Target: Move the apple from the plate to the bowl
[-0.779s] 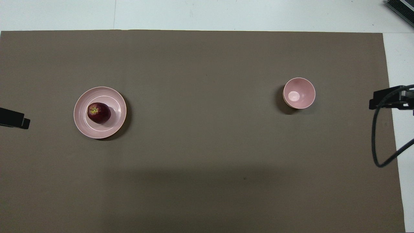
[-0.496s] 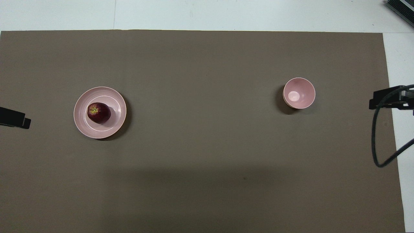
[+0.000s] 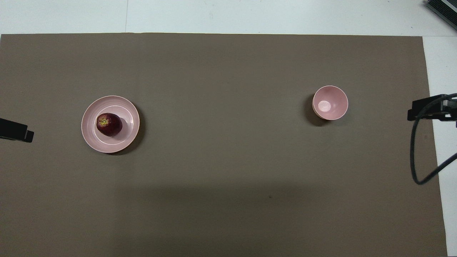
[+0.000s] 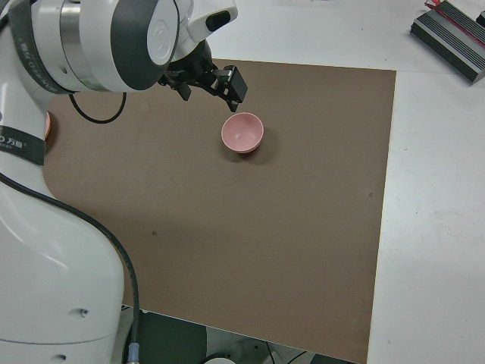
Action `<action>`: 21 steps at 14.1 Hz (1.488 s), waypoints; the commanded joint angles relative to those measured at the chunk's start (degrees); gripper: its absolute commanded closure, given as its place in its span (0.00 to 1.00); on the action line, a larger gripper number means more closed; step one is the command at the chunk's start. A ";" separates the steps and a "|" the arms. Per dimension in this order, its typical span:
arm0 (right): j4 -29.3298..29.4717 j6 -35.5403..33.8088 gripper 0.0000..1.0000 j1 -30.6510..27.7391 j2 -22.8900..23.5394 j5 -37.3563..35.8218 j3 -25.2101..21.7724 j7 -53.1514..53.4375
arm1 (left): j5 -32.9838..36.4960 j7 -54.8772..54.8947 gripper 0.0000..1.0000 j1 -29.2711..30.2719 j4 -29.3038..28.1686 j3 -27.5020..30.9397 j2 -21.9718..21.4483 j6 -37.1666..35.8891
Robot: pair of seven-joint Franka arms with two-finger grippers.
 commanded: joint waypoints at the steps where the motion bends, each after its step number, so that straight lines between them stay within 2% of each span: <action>1: 0.15 -0.26 0.00 -0.27 -0.06 0.48 0.02 0.77 | -0.52 0.57 0.00 0.84 1.04 -0.26 0.35 -1.24; 11: 0.15 -0.26 0.00 -0.27 -0.06 0.48 0.02 0.77 | -0.17 0.57 0.00 -0.04 1.05 -0.79 0.53 -0.63; 16: 0.15 -0.35 0.00 -0.27 -0.06 0.48 0.02 0.77 | -0.87 0.48 0.00 -0.13 1.22 -0.96 1.85 -0.36; 21: 0.15 -0.35 0.00 -0.27 -0.06 0.48 0.02 0.77 | -0.78 0.30 0.00 -0.30 0.61 -0.97 4.66 4.20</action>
